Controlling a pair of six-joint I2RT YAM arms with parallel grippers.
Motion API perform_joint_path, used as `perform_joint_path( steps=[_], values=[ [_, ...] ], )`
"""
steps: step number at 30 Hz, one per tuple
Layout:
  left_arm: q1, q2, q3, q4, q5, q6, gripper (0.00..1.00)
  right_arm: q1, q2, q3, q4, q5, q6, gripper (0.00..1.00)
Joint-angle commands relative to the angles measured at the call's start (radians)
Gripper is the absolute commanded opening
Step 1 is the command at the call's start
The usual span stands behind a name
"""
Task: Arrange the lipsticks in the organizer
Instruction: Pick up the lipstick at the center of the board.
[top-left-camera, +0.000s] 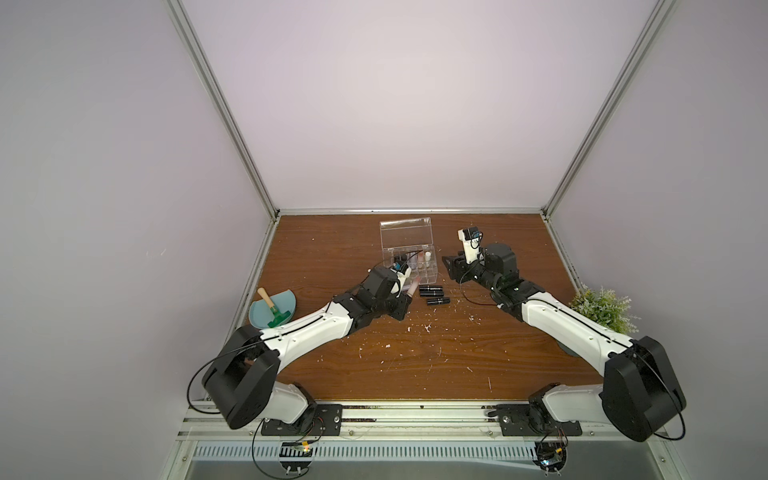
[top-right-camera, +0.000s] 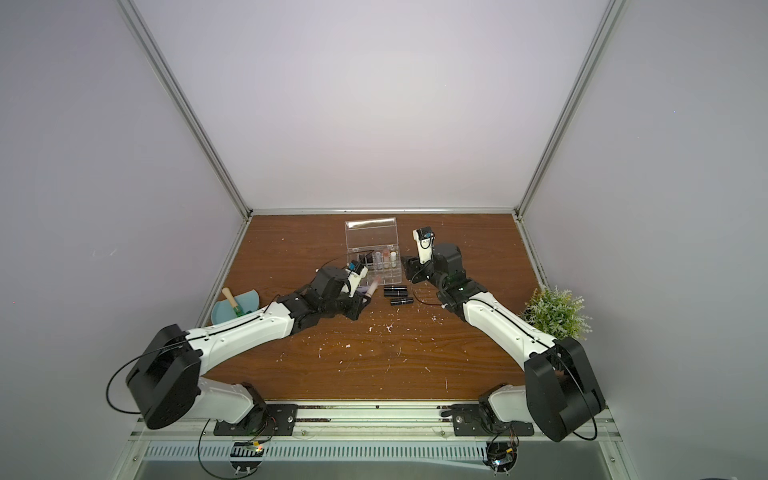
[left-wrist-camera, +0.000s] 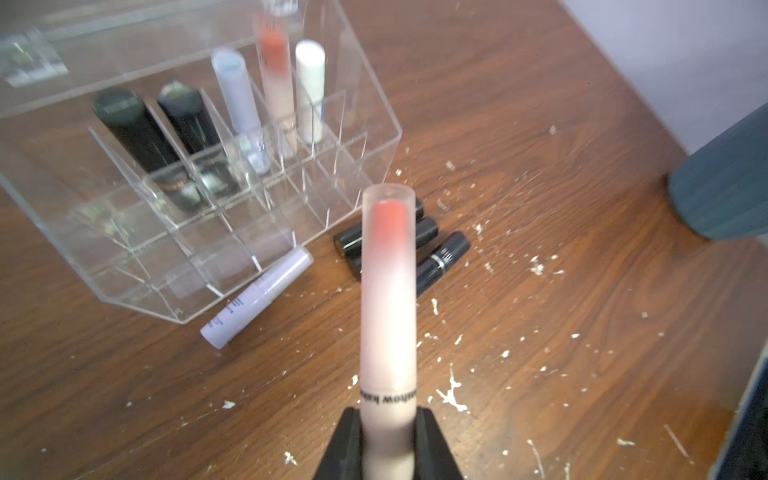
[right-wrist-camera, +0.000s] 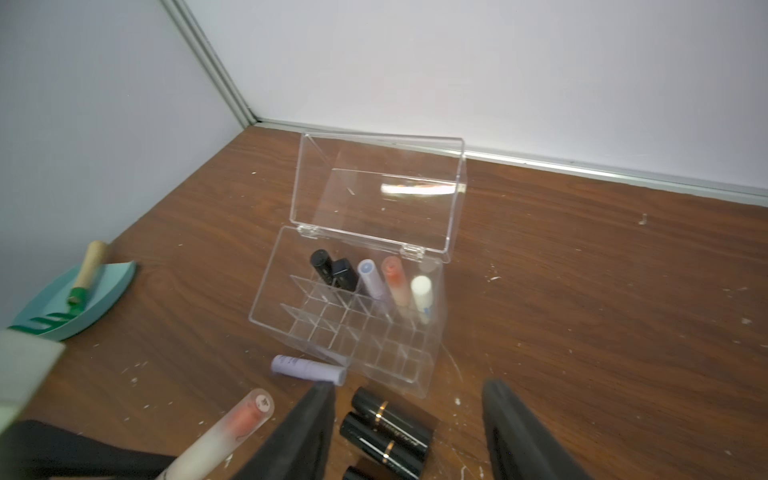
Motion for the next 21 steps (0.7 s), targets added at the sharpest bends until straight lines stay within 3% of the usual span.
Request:
perform_joint_path(
  steps=[1,4,14,17,21],
  values=[
    [0.017,-0.093,-0.062,0.100,0.039,-0.054,0.20,-0.004,0.012,0.048,-0.051,-0.236,0.032,0.74],
    [0.034,-0.178,-0.136,0.179,0.071,-0.089,0.20,-0.006,0.006,0.042,-0.028,-0.363,0.074,0.81],
    [0.068,-0.325,-0.243,0.269,0.128,-0.101,0.19,-0.010,0.121,0.038,0.297,-0.790,0.403,0.82],
    [0.068,-0.326,-0.246,0.266,0.126,-0.096,0.20,-0.003,0.168,0.050,0.399,-0.868,0.489,0.79],
    [0.069,-0.320,-0.247,0.269,0.131,-0.093,0.20,0.018,0.192,0.063,0.433,-0.878,0.515,0.71]
  ],
)
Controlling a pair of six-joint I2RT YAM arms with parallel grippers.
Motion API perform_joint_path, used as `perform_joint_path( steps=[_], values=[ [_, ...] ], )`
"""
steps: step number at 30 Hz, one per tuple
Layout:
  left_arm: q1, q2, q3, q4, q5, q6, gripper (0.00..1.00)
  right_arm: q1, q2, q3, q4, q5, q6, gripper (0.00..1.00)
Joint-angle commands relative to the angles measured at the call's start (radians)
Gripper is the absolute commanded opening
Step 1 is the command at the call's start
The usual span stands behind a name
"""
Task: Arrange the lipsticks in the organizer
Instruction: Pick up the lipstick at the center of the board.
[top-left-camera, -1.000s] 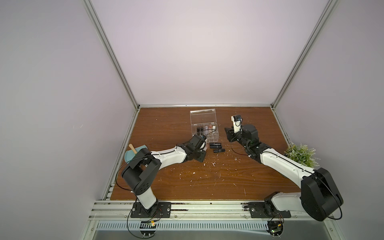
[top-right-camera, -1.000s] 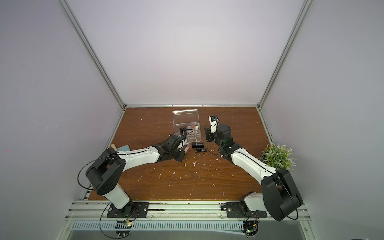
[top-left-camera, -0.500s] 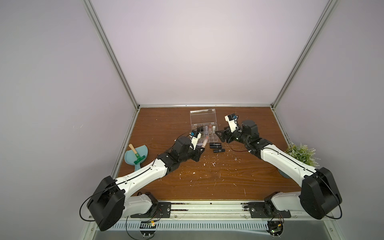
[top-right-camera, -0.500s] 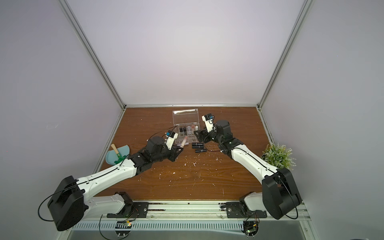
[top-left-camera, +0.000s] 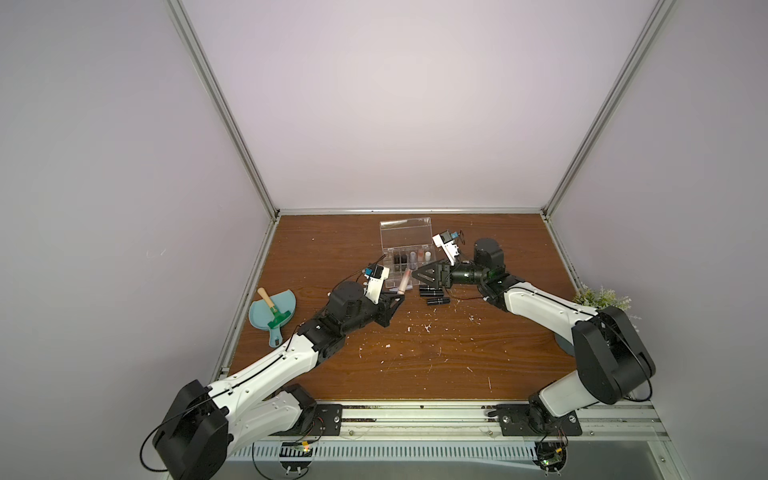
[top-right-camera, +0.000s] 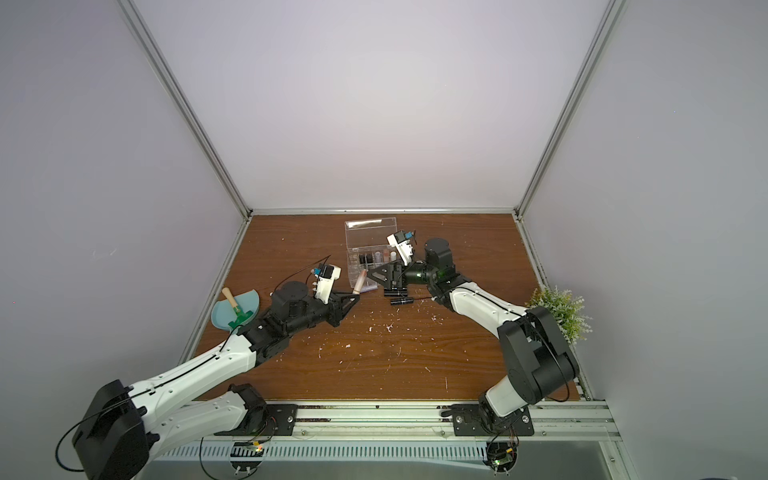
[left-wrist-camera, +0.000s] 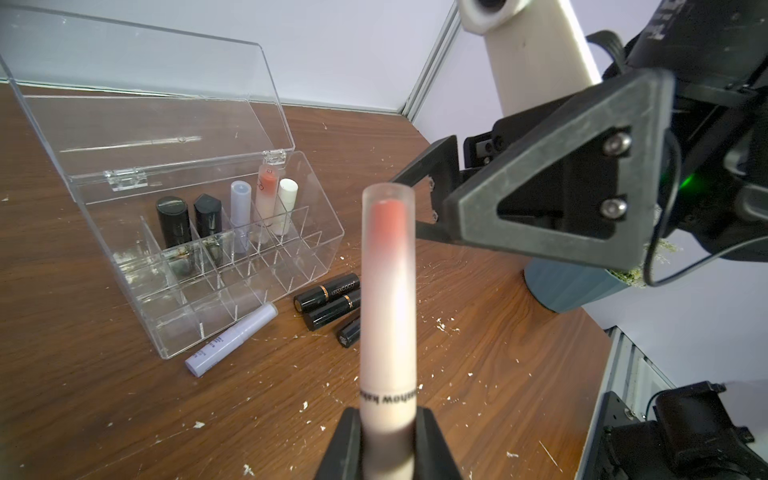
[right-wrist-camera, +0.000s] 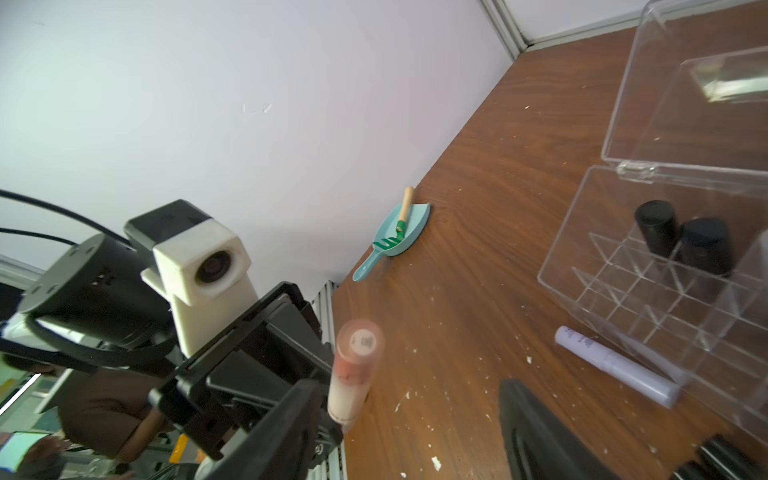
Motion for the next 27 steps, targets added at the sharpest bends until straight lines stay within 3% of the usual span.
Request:
perform_joint_path(
  steps=[1,5,14,22,27],
  values=[
    [0.010,0.000,-0.004,0.032,0.021,-0.002,0.20,0.019,-0.011,0.045,0.129,-0.092,0.081,0.69],
    [0.010,0.002,-0.005,0.029,0.020,0.003,0.20,0.033,-0.004,0.053,0.176,-0.103,0.119,0.58],
    [0.010,-0.004,-0.001,0.023,0.020,0.005,0.20,0.052,0.015,0.069,0.187,-0.112,0.129,0.45],
    [0.010,-0.012,0.000,0.022,0.034,0.008,0.20,0.054,0.037,0.107,0.136,-0.100,0.097,0.43],
    [0.010,-0.012,0.000,0.019,0.032,0.012,0.20,0.058,0.038,0.104,0.136,-0.105,0.098,0.35]
  ],
)
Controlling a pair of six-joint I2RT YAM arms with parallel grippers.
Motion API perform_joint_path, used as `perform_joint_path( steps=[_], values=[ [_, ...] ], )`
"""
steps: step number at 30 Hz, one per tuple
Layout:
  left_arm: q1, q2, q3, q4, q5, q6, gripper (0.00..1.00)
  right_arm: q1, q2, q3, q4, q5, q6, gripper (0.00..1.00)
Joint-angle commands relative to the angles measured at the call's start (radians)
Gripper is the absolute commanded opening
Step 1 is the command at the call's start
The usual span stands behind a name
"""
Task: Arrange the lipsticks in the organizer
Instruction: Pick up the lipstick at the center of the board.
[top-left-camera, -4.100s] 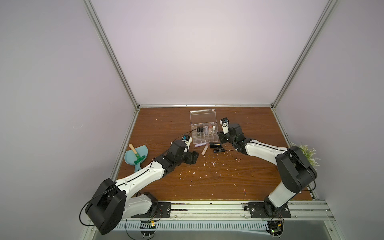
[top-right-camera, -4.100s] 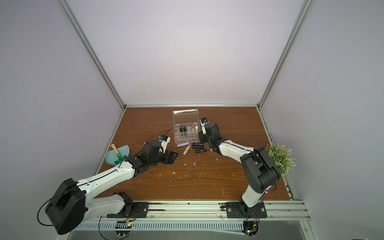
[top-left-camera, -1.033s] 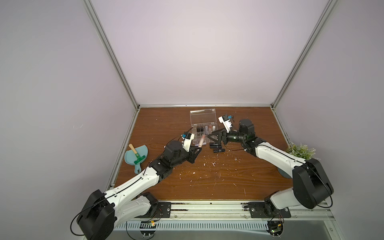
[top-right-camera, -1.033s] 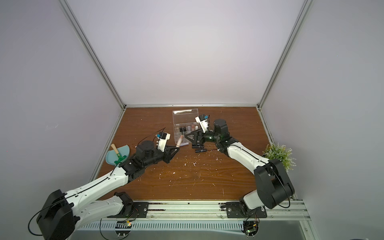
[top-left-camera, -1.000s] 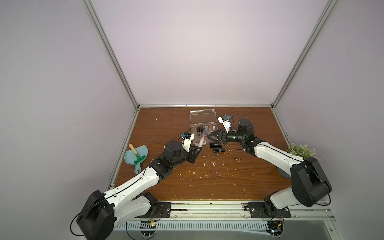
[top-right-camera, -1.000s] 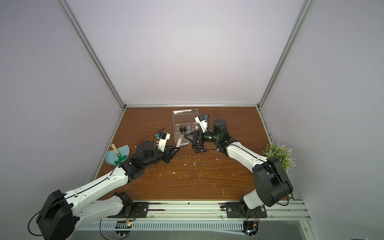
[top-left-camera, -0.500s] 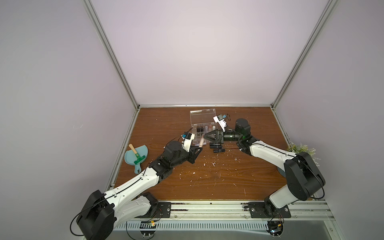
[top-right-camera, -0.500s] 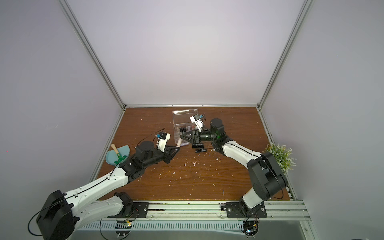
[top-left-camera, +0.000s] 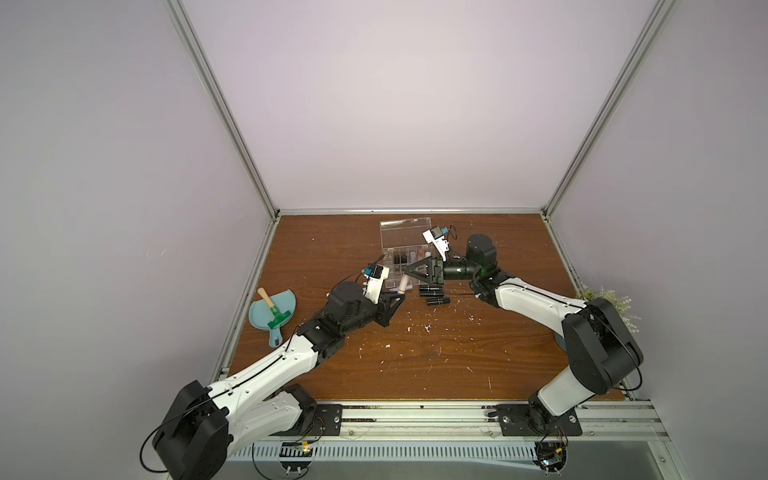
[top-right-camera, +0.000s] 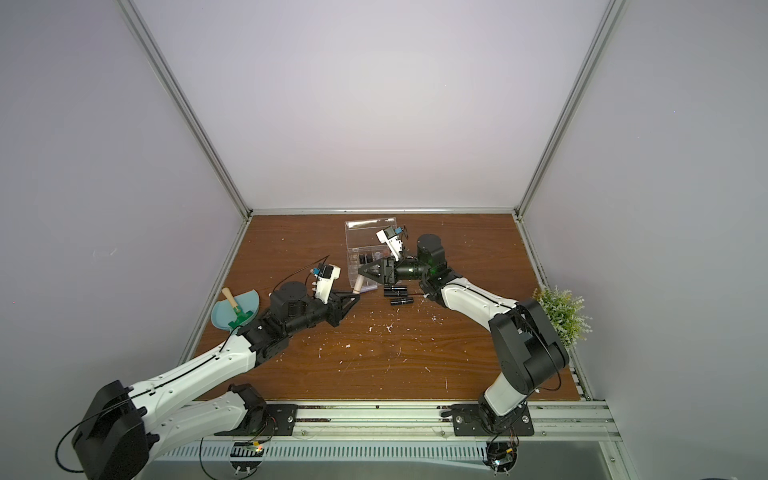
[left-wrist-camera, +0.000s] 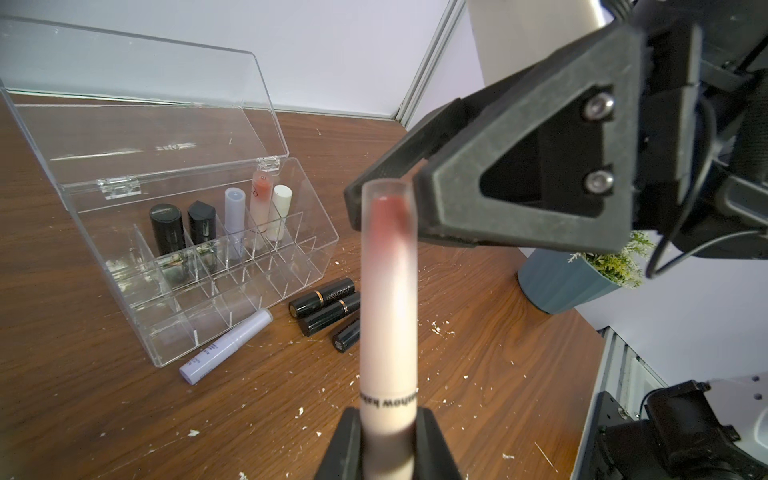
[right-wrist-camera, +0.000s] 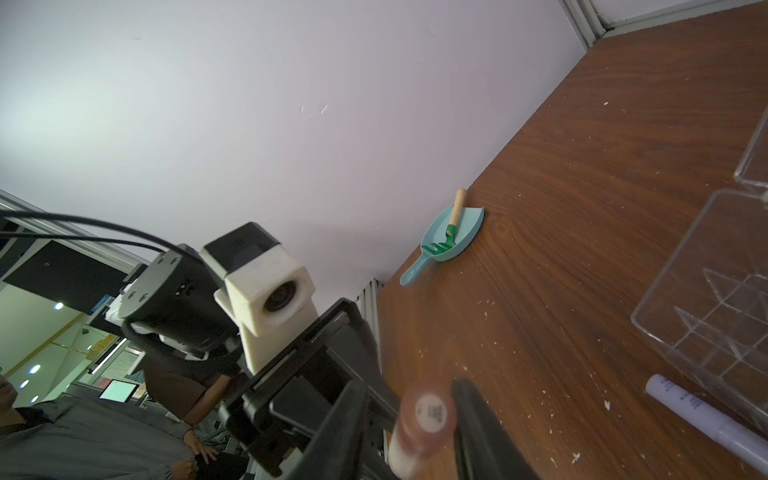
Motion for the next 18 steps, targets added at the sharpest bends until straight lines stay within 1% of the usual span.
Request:
perform_joint_path(
  steps=[1,5,7,8,9,11,13,15,18],
  values=[
    [0.010,-0.008,0.005,-0.001,0.011,0.010,0.20,0.013,-0.015,0.033,0.035,-0.036,-0.011,0.32],
    [0.010,-0.012,0.010,-0.013,0.005,0.015,0.20,0.014,-0.019,0.028,0.027,-0.036,-0.017,0.20],
    [0.010,-0.016,0.013,-0.024,-0.001,0.017,0.20,0.014,-0.020,0.030,0.020,-0.034,-0.023,0.18],
    [0.010,-0.017,0.014,-0.030,-0.005,0.018,0.24,0.014,-0.022,0.033,0.010,-0.028,-0.029,0.17],
    [0.010,-0.020,0.017,-0.037,-0.009,0.018,0.32,0.014,-0.022,0.037,-0.002,-0.021,-0.040,0.16],
    [0.010,-0.026,0.018,-0.049,-0.022,0.018,0.54,0.014,-0.026,0.048,-0.039,0.003,-0.067,0.16],
    [0.009,-0.034,0.022,-0.060,-0.029,0.014,0.68,0.013,-0.030,0.068,-0.102,0.046,-0.109,0.16],
    [0.010,-0.042,0.021,-0.061,-0.038,0.008,0.78,0.014,-0.033,0.090,-0.167,0.091,-0.158,0.16],
    [0.011,-0.048,0.022,-0.063,-0.063,0.008,0.82,0.014,-0.036,0.116,-0.244,0.152,-0.215,0.16]
  ],
)
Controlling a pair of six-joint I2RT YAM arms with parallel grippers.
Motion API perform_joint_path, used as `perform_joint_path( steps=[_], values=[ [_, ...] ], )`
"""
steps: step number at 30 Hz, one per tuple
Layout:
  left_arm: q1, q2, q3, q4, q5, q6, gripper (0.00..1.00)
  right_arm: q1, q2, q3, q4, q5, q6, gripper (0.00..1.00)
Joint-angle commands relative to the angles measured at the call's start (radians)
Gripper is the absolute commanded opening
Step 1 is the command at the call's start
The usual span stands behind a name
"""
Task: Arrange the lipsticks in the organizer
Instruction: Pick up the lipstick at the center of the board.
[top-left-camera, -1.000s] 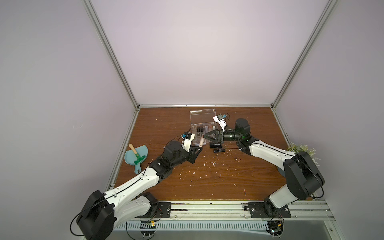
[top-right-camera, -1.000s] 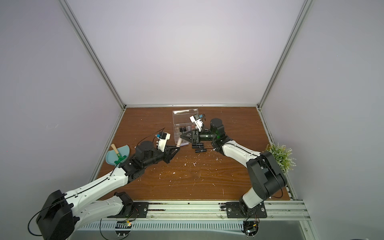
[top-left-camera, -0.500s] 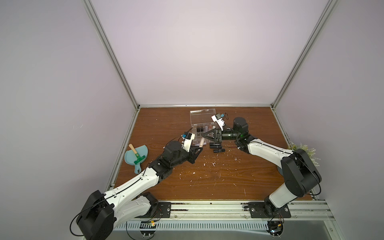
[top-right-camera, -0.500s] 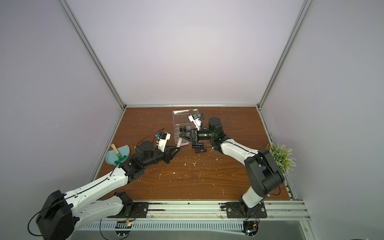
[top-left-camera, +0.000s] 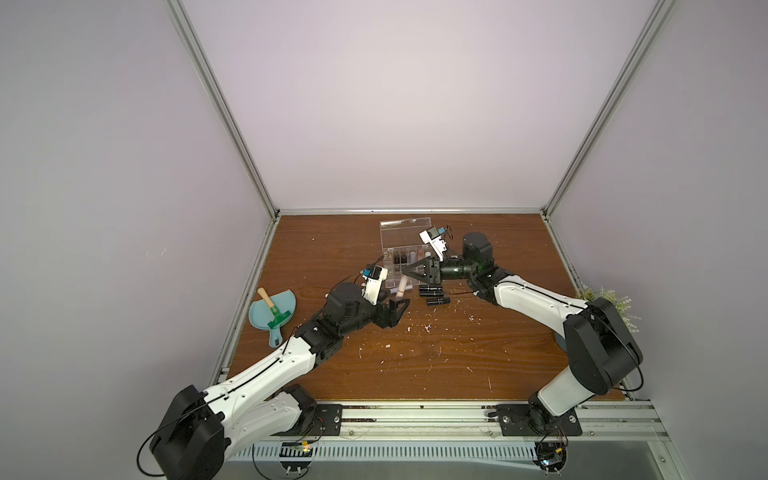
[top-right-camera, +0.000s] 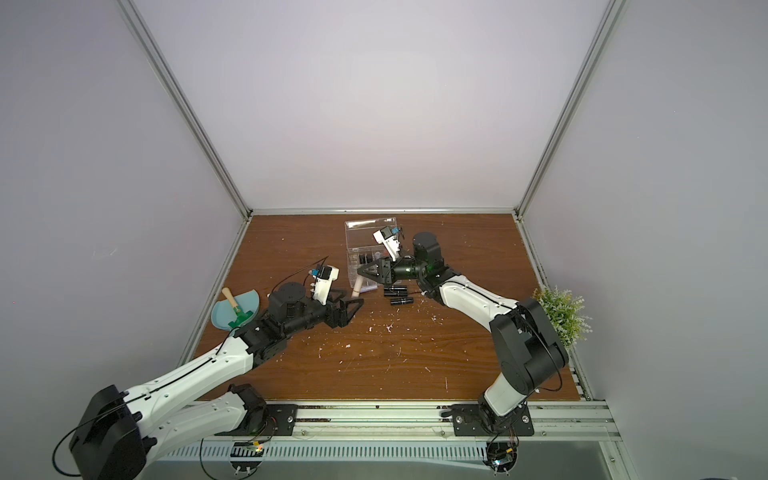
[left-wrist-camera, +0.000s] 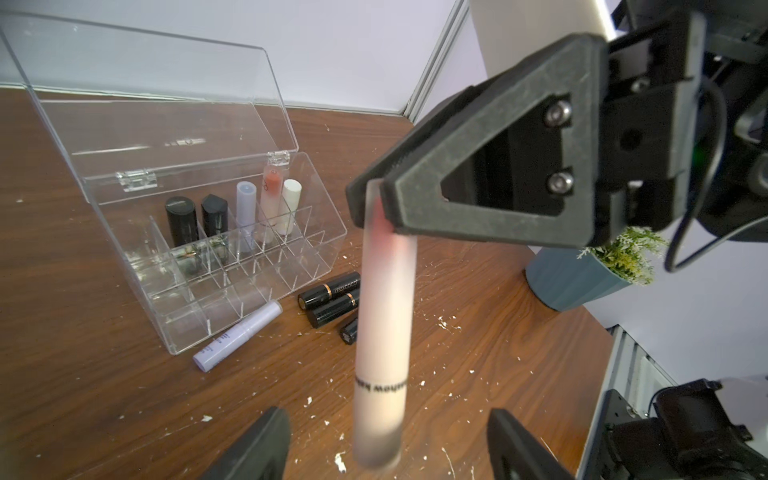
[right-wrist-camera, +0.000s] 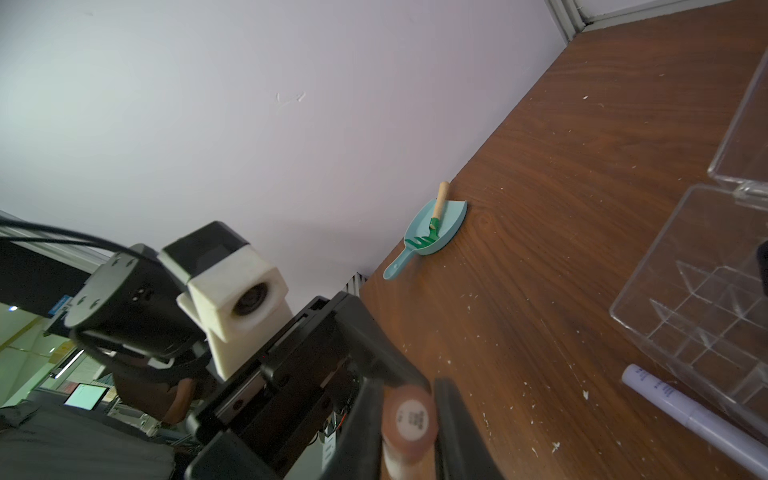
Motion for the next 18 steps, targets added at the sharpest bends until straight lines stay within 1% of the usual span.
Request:
perform_joint_path(
  steps=[1,6,10,13,18],
  values=[
    [0.009,-0.014,0.024,-0.018,-0.037,0.005,0.83,0.003,-0.036,0.060,-0.105,0.094,-0.114,0.16],
    [0.009,-0.008,0.038,-0.054,-0.087,0.003,0.83,0.003,-0.029,0.084,-0.142,0.171,-0.154,0.16],
    [0.013,-0.005,0.040,-0.081,-0.147,-0.016,0.83,0.006,-0.009,0.107,-0.174,0.272,-0.203,0.16],
    [0.018,-0.005,0.043,-0.096,-0.167,-0.025,0.83,0.010,0.017,0.126,-0.188,0.335,-0.233,0.15],
    [0.023,-0.030,0.051,-0.123,-0.198,-0.034,0.83,0.022,0.046,0.145,-0.182,0.403,-0.263,0.15]
  ],
)
